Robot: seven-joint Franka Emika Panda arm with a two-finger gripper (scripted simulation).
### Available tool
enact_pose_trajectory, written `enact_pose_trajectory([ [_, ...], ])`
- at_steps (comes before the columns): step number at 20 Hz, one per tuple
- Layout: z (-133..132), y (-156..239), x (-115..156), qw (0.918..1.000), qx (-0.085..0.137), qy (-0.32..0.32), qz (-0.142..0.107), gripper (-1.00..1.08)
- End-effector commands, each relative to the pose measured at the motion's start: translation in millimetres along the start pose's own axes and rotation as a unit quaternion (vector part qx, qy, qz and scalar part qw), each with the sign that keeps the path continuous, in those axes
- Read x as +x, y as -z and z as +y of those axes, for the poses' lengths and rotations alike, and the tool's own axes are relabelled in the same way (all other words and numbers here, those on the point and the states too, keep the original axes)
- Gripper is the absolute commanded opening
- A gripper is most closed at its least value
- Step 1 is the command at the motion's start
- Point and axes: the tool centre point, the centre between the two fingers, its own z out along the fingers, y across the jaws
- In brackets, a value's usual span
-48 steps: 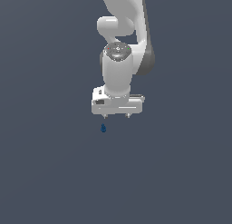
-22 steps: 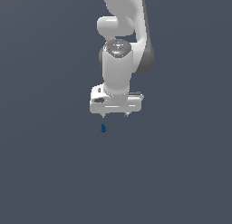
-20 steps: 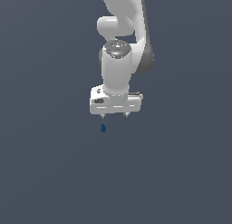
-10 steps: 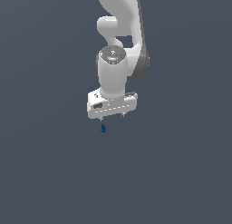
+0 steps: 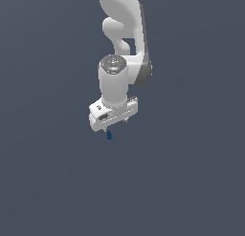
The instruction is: Pick up the object and move it to a goal position.
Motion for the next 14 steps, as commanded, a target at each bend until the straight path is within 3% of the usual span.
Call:
enact_pose_trajectory([
  [1, 2, -5, -3, 0.9995, 0.001, 0.031, 0.000, 1.00],
  [7, 8, -17, -10, 0.9946, 0.004, 0.103, -0.001, 1.00],
  [14, 13, -30, -18, 0.9823, 0.008, 0.187, -0.001, 1.00],
])
